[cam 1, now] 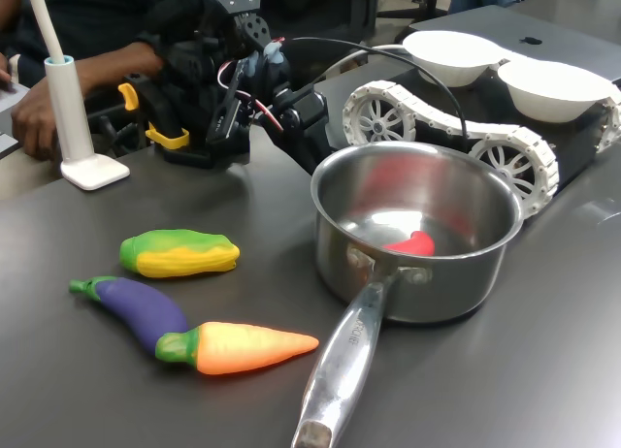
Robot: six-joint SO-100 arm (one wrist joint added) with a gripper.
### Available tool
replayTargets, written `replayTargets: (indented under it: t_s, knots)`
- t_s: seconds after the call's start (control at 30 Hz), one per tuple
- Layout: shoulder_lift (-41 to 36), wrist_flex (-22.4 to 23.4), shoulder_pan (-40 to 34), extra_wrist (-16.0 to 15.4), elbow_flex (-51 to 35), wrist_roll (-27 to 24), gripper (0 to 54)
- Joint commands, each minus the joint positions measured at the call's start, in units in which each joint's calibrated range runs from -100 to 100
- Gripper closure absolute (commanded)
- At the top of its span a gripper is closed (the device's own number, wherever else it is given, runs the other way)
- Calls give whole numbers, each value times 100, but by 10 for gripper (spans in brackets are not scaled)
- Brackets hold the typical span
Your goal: Pick up the brinjal and place them in the pan
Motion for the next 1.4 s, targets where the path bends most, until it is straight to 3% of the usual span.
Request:
replayTargets:
  t_s: [0.0, 0.5, 0.77, 1.0, 1.37]
  knots:
    - [-75, -254, -133, -73, -128, 103, 534]
    - [-83, -202, -684, -31, -164, 361, 534]
    - [-75, -168, -867, 322, -191, 117, 534]
    - [-75, -91, -821, 322, -227, 147, 534]
    - [-75, 1034, -798, 313, -1036, 361, 534]
